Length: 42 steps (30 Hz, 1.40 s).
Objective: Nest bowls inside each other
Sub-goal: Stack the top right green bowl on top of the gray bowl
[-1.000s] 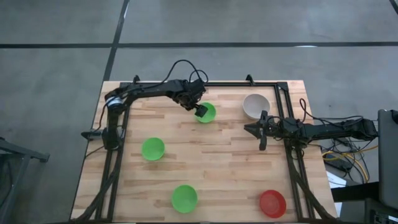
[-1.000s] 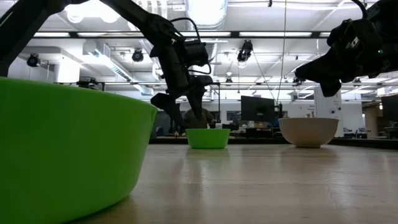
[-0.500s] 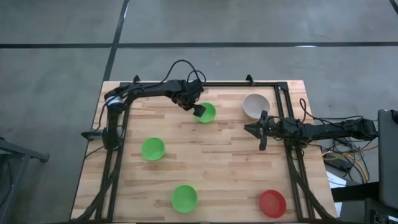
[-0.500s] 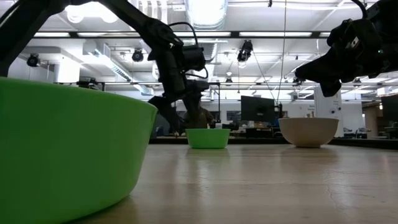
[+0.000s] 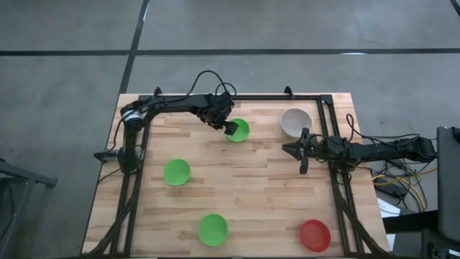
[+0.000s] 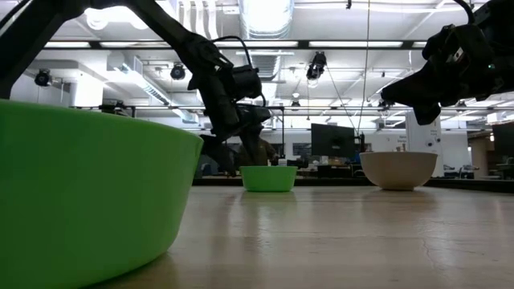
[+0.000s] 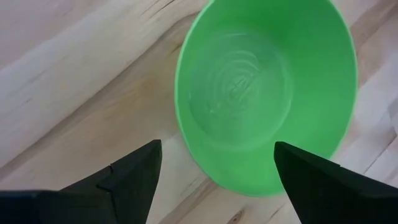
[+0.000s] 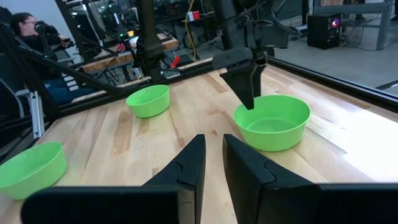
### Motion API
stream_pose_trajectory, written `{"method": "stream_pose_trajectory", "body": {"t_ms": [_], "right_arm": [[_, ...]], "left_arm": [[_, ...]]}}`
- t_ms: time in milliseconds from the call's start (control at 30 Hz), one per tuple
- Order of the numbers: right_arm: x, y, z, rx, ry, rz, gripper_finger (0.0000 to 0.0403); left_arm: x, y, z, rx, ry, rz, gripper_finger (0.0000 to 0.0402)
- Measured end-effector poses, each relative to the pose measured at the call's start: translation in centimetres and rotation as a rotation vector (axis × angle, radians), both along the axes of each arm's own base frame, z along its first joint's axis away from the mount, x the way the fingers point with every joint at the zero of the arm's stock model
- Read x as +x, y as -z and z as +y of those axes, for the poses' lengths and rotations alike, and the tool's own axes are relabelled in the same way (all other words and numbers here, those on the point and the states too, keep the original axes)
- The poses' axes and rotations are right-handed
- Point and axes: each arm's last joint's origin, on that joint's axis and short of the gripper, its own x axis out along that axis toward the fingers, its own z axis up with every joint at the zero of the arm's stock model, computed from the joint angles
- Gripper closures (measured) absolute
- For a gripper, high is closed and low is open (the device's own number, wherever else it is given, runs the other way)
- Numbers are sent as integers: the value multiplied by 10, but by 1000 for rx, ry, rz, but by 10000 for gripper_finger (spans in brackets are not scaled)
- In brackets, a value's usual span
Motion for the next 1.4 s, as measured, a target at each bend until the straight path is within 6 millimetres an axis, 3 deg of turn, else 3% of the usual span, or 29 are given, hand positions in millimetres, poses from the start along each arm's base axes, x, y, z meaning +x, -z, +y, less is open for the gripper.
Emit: {"method": "stream_pose_trajectory", "body": {"t_ms": [800, 1400], "right_arm": [[0, 0, 0, 0, 0, 0, 349], [0, 0, 0, 0, 0, 0, 349]], "left_arm": [[-2, 8, -2, -54, -11, -25, 154], [0, 7, -2, -71, -17, -44, 294]]}}
